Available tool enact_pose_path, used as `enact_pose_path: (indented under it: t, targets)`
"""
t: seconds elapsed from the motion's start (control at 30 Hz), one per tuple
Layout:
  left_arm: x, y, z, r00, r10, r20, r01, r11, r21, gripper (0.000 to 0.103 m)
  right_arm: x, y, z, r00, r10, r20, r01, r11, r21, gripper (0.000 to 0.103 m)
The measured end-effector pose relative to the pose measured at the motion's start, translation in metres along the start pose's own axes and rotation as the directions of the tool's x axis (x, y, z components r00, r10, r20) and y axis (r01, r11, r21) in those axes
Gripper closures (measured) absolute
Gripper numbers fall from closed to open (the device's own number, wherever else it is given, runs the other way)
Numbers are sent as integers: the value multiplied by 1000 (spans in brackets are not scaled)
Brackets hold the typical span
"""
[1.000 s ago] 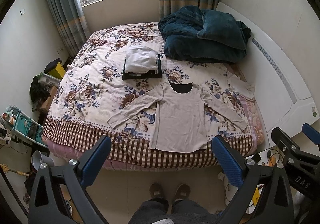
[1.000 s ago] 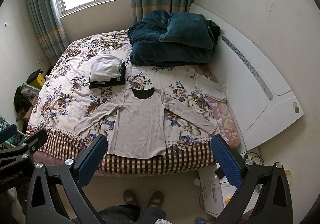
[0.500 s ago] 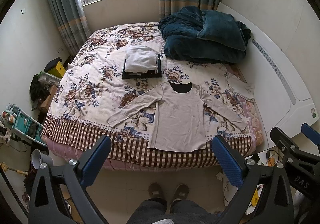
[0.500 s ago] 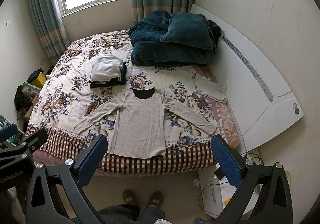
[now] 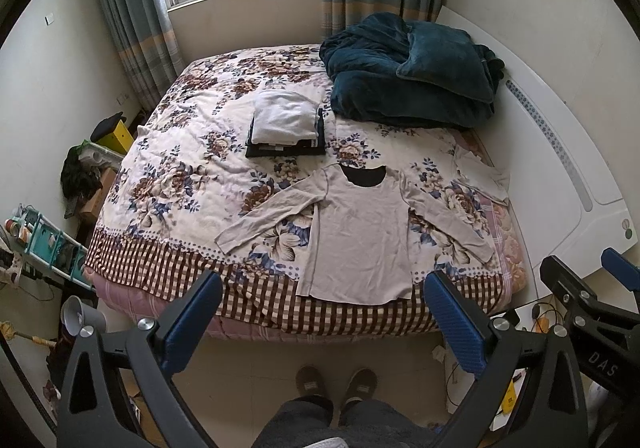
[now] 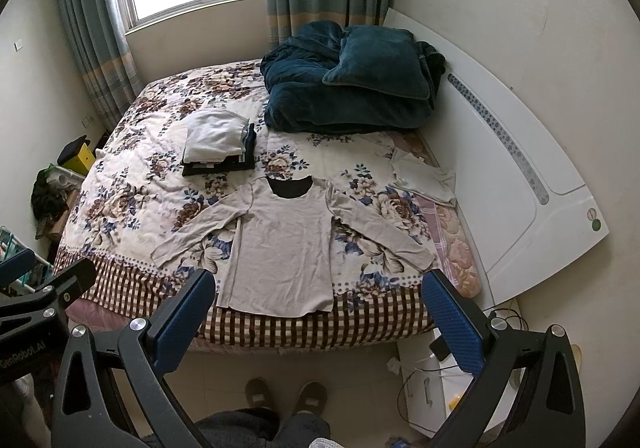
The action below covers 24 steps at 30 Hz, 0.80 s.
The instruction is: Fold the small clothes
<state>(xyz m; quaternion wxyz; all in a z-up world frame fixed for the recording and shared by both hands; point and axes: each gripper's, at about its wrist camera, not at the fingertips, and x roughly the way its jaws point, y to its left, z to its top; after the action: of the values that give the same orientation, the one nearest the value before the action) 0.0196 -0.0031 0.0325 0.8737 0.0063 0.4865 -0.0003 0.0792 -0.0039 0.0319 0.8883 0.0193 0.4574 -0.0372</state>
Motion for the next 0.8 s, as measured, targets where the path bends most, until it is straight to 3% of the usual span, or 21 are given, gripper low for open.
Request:
enact_pose_path:
  t: [0.57, 0.8]
  targets:
    - [2, -3, -2, 1000, 10, 22, -10, 1000, 7, 0, -3, 6, -1, 1000, 0, 0, 0, 1000, 1, 0]
    - [46, 5, 15, 993, 72, 89, -74, 997, 23, 0, 23, 12, -1, 999, -39, -19, 40, 997, 67, 0]
